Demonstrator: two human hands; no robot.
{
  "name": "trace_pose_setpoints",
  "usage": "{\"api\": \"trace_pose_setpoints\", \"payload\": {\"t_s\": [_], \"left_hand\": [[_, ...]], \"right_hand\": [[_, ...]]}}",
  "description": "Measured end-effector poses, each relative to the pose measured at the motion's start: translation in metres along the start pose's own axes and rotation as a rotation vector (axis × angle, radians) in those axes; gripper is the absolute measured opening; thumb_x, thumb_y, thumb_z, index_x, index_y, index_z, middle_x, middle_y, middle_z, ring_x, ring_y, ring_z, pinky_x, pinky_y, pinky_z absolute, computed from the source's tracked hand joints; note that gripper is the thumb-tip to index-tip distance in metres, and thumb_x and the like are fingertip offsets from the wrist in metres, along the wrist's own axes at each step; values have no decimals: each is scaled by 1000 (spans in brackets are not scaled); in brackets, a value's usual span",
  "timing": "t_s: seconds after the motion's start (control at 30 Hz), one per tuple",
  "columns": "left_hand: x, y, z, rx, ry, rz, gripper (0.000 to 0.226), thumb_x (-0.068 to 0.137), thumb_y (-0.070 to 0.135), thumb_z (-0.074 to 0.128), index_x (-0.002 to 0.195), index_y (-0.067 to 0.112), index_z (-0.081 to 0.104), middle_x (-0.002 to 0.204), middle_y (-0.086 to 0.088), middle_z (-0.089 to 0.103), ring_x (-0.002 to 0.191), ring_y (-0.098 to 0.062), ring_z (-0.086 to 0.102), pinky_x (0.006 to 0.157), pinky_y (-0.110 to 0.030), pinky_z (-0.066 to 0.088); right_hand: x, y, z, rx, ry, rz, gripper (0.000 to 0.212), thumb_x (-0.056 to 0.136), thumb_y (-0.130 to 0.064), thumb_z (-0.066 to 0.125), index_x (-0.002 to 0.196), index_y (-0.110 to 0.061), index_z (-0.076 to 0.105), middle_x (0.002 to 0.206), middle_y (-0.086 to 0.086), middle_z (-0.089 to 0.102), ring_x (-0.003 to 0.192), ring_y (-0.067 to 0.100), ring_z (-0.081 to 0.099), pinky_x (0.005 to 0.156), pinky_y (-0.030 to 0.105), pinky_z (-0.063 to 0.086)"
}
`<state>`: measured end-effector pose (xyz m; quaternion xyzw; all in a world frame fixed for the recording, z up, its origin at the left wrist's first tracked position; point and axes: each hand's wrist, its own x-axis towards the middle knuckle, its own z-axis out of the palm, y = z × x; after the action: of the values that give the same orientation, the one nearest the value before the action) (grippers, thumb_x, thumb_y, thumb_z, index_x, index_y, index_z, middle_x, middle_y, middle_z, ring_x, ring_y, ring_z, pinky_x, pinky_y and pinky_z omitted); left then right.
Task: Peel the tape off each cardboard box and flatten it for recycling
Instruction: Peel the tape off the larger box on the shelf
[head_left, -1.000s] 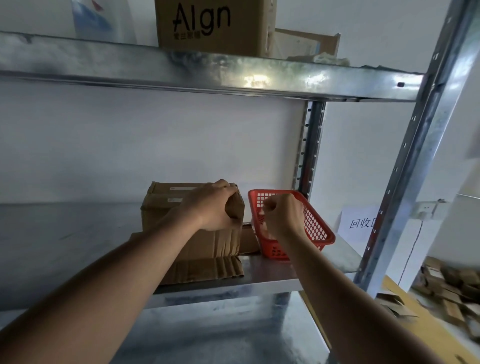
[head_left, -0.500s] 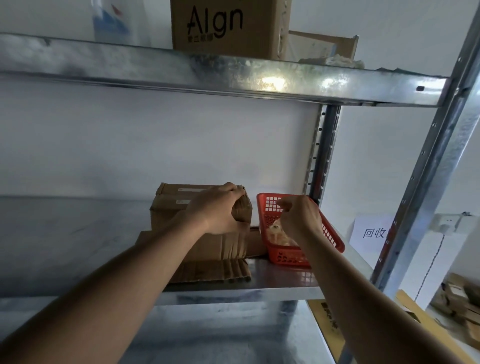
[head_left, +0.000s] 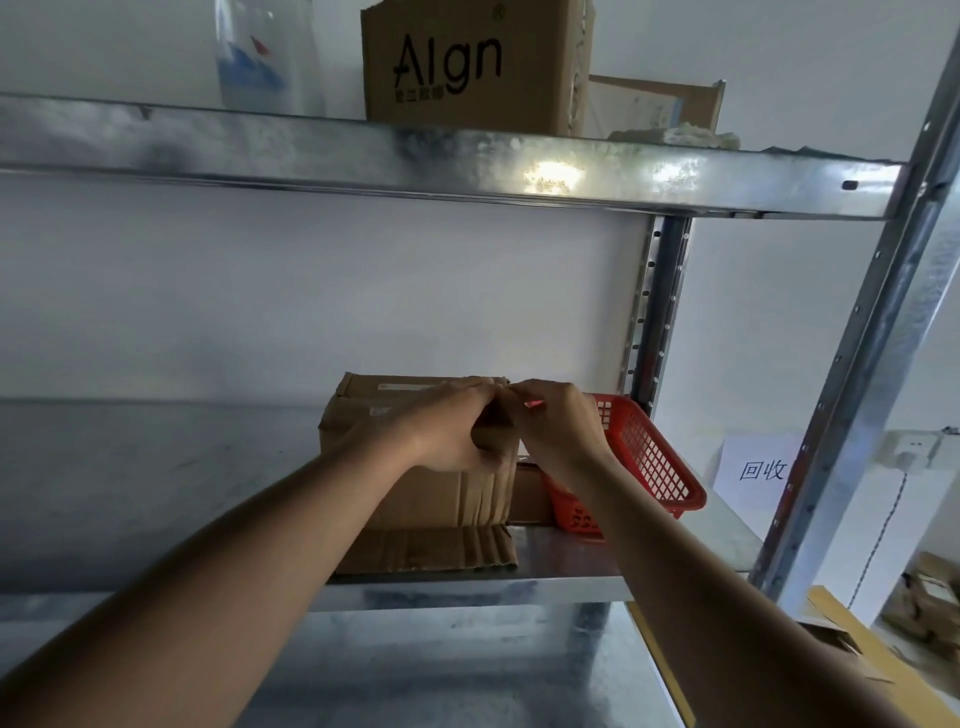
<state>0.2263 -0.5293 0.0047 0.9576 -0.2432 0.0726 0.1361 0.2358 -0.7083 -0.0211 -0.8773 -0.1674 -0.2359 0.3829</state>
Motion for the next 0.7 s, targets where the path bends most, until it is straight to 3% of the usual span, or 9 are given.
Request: {"api": "trace_pose_setpoints", "payload": {"t_s": [0.07,0.13,0.23,0.33,0.43,0.53,0.6,0.63,0.7], "left_hand": [[-8,-5,-11,96,8,-18,74,76,67,77,137,36,50,127,12,62,116,-16,60,111,-43,42],[-20,-17,-25,243,1,-85,90,69,87,65,142,37,48,133,10,61,124,-17,56,122,-51,26],[-43,-44,-43,294,-50,-213,105,58,99,59,142,37,50,131,7,58,118,-20,57,107,-46,39],[-69,-73,-50,333,-33,-306,114,53,101,61,145,35,47,132,5,55,115,-20,57,96,-41,48],[-86,-94,-49,211,70,-341,106,51,93,73,136,36,45,128,8,50,109,-15,56,88,-40,55],[-92,-102,-46,77,205,-317,90,49,74,90,117,39,42,118,7,45,101,-16,56,83,-43,58],[-93,-107,-45,31,285,-278,85,51,61,97,112,37,42,114,7,45,100,-16,56,82,-41,57],[-94,-109,-44,10,314,-247,81,52,55,98,109,37,44,112,7,46,100,-15,55,82,-38,56],[-99,-116,-45,-34,350,-164,70,55,47,100,99,42,47,107,12,49,98,-7,54,76,-27,49]], "right_hand": [[3,-5,6,-44,-85,8,35,98,-54,57,116,-31,76,104,-4,74,78,6,69,66,28,58],[6,-7,10,-116,-145,-7,37,97,-51,60,121,-26,73,112,0,62,90,16,65,70,28,51],[11,-11,12,-135,-207,11,37,99,-48,63,125,-21,68,115,-4,49,88,6,53,65,14,36],[16,-15,11,-137,-237,20,39,96,-51,66,121,-22,65,117,-4,50,89,4,51,64,14,34],[19,-24,12,4,-225,48,39,86,-53,77,111,-30,58,116,-8,54,100,10,56,69,23,45],[18,-32,19,180,-195,5,40,77,-39,90,97,-30,57,114,-6,62,105,12,59,82,28,54],[18,-37,21,314,-156,-28,36,77,-40,90,85,-22,59,97,-3,68,95,13,67,74,27,54],[19,-40,21,365,-138,-33,42,81,-49,83,80,-15,60,85,0,68,84,12,68,68,29,51],[20,-44,19,412,-98,41,67,93,-65,61,73,-2,59,66,-4,61,62,4,61,61,23,43]]}}
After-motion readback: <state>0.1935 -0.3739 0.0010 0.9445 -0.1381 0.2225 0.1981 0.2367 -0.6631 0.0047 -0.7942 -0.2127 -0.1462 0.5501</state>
